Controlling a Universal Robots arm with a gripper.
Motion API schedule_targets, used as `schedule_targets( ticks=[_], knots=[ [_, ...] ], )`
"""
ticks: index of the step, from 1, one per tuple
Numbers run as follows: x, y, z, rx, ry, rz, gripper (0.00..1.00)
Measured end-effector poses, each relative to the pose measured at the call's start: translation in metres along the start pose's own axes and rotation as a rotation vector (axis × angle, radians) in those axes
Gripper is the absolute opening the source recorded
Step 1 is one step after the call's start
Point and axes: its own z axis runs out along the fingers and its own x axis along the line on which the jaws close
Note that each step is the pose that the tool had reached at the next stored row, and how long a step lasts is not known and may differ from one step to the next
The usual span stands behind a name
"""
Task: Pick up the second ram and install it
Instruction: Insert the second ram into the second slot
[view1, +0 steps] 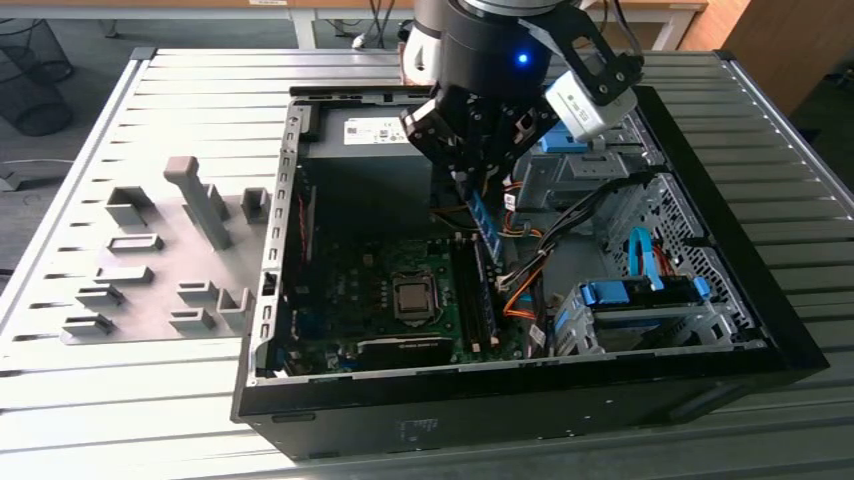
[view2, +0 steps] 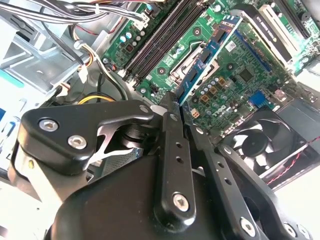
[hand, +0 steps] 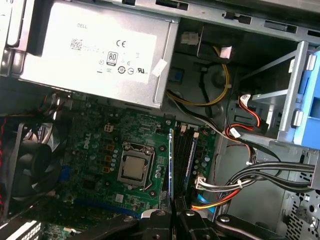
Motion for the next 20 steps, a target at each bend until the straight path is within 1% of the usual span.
schedule_targets(
  ticks=[20],
  knots=[
    [0.0, 0.0, 0.0, 0.0003, -0.0005, -0.023, 0.14]
  ],
)
